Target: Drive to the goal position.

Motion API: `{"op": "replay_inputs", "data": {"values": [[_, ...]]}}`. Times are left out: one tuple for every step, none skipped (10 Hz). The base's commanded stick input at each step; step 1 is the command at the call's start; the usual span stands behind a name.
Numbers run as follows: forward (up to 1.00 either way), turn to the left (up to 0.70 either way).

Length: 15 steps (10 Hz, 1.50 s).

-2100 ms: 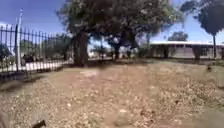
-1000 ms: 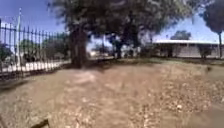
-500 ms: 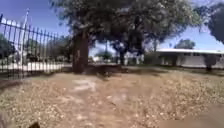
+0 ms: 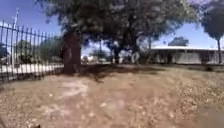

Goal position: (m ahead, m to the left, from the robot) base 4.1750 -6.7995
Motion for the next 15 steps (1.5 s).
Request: {"op": "replay_inputs", "data": {"values": [[0.7, -0.21], [0.7, -0.33], [0.7, -0.35], [0.7, -0.23], [0.7, 0.0], [0.7, 0.0], [0.7, 0.0], [0.7, 0.0], [0.7, -0.07], [0.7, -0.22], [0.7, -0.35], [0.7, -0.35], [0.7, -0.35], [0.7, -0.35], [0.7, -0.35]]}}
